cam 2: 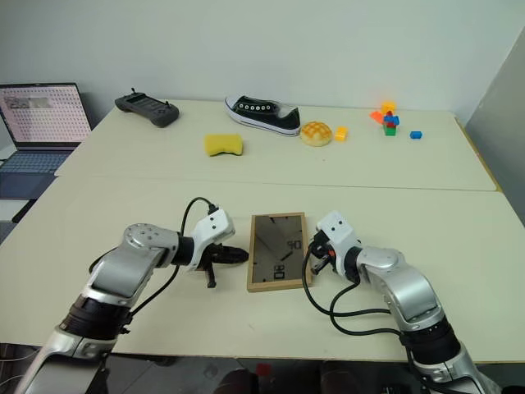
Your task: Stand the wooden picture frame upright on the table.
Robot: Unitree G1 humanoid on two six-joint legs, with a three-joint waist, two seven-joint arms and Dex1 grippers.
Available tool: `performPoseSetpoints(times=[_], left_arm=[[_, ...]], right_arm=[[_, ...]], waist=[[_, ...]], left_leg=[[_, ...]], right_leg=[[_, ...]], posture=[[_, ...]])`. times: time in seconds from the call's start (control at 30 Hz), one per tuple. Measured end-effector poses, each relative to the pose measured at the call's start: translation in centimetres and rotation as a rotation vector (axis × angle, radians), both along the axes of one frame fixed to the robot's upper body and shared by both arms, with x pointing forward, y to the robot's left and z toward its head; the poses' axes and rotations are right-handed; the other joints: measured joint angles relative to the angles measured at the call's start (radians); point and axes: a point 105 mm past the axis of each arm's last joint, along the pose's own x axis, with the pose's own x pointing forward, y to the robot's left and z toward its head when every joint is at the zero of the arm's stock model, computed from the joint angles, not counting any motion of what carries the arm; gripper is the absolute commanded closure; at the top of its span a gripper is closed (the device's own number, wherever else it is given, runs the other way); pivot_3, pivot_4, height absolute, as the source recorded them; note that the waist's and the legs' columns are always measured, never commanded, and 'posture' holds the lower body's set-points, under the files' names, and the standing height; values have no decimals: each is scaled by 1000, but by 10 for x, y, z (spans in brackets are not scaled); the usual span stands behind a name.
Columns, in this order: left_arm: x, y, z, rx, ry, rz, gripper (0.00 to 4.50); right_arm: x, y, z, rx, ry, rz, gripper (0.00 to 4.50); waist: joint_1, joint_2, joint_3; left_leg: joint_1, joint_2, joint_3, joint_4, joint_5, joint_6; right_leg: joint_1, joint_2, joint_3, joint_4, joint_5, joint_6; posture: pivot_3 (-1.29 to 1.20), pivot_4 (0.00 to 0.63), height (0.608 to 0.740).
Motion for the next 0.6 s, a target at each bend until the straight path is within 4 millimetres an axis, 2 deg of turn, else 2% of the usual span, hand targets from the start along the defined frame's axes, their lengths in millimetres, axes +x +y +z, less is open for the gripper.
performPoseSetpoints(times=[0.03,0.17,0.27,0.47,0.6], left_arm=[[-1,5,-1,7,4,12,4493],[-5,20,4,-72,64,87,3716],[-12,25,11,-215,221,183,3155],[-19,13,34,-524,578,337,1870],[-20,12,22,-589,701,408,1045]], right_arm=[[1,-5,-1,-16,-5,-8,4500],[5,-20,-4,-55,-45,-1,4500],[8,-26,-8,-63,-73,19,4500],[13,-27,-11,-82,-127,49,4500],[12,-19,-11,-72,-138,75,4500]], waist=[[1,0,0],[1,0,0],[-1,-1,0],[-1,-1,0],[-4,-1,0]], left_leg=[[0,0,0,0,0,0],[0,0,0,0,0,0],[-1,0,0,0,0,0],[0,0,0,0,0,0],[0,1,-1,0,0,0]], right_leg=[[0,0,0,0,0,0],[0,0,0,-1,0,0],[0,0,0,-1,0,0],[1,0,-1,-1,0,0],[0,0,-1,0,0,0]], posture=[[0,150,740],[0,150,740],[0,150,740],[0,150,740],[0,150,740]])
